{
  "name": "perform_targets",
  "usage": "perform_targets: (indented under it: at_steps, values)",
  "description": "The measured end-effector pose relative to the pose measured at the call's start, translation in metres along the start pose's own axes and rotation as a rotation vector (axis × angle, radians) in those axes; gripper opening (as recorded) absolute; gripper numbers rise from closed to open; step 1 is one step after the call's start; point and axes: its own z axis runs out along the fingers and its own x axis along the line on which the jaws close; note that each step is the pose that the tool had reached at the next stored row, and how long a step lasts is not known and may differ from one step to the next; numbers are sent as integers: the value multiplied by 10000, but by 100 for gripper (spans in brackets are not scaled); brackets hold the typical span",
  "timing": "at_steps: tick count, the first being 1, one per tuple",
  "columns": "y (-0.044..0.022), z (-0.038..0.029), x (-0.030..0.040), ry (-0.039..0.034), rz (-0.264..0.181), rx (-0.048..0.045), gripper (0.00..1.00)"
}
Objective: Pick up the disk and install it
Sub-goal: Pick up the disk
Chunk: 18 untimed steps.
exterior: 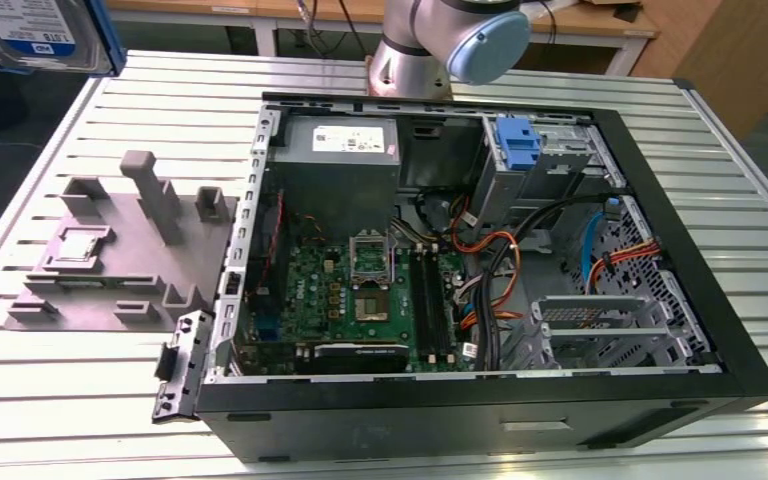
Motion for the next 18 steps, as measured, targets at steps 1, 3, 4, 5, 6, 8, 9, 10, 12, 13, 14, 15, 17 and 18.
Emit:
perform_targets:
  at_steps: [1, 3, 4, 5, 6, 8, 9, 10, 12, 13, 14, 15, 17, 18]
  values:
    - [-16, 0, 0, 0, 1, 0, 37]
    - [-51, 0, -1, 0, 1, 1, 37]
    - [-65, 0, -2, 0, 2, 0, 37]
    - [-77, 0, -2, 0, 2, 1, 37]
    - [-89, 0, -3, 0, 2, 0, 37]
    - [-109, 0, -3, -1, 2, 1, 37]
    - [-114, 0, -4, -1, 3, 1, 37]
    - [-120, 0, -4, 0, 3, 0, 37]
    - [-130, 0, -4, 0, 2, 0, 37]
    - [-133, 0, -4, 0, 3, 1, 37]
    - [-137, 0, -3, -1, 2, 1, 37]
    - [-141, 0, -4, 0, 2, 1, 37]
    - [-149, 0, -4, 0, 2, 0, 37]
    - [-153, -1, -4, 0, 2, 0, 37]
